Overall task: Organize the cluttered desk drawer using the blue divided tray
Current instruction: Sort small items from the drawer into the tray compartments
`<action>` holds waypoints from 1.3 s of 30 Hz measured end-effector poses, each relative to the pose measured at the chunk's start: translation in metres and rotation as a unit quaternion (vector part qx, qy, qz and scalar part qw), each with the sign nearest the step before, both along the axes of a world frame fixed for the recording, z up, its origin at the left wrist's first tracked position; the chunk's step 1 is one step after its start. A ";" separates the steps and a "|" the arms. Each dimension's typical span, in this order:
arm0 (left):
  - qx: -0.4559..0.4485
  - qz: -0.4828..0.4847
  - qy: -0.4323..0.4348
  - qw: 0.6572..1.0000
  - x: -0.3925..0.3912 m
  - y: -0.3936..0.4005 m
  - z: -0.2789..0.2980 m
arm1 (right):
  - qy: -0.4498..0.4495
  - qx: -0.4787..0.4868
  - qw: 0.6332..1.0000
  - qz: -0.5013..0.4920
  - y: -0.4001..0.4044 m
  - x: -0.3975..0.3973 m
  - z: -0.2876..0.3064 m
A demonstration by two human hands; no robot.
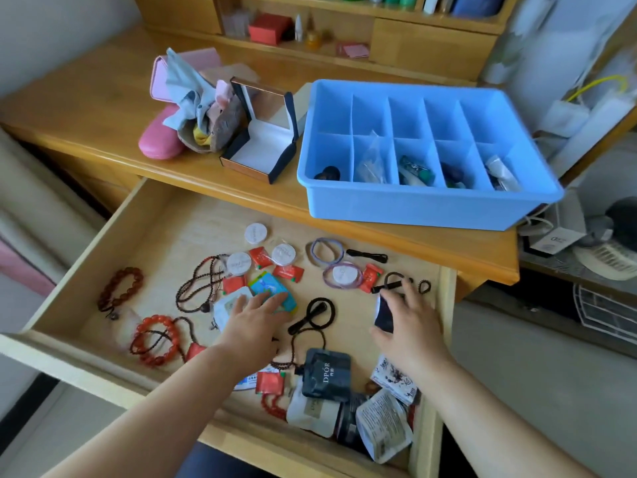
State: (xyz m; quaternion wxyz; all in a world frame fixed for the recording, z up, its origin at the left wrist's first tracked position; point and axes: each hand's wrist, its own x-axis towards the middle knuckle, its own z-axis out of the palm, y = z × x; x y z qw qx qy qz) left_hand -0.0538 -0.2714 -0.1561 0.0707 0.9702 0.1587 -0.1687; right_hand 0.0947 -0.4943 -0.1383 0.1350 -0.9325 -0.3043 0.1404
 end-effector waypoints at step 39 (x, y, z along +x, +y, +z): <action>-0.018 0.350 -0.081 0.933 -0.065 0.104 0.023 | 0.033 0.013 0.979 0.201 -0.003 -0.024 0.008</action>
